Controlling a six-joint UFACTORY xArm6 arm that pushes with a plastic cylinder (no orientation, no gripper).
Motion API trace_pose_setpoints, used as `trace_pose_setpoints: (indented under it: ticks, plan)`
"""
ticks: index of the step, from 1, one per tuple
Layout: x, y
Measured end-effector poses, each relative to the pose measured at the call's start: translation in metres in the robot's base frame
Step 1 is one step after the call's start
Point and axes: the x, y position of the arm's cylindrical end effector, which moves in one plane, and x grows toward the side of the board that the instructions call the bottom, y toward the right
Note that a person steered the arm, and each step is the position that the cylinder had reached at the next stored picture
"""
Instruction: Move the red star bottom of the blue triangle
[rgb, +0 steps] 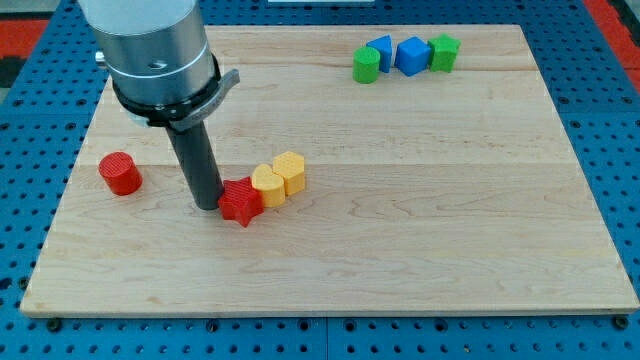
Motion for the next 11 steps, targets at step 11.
trace_pose_setpoints:
  ticks: [11]
  plan:
    - [-0.125, 0.053]
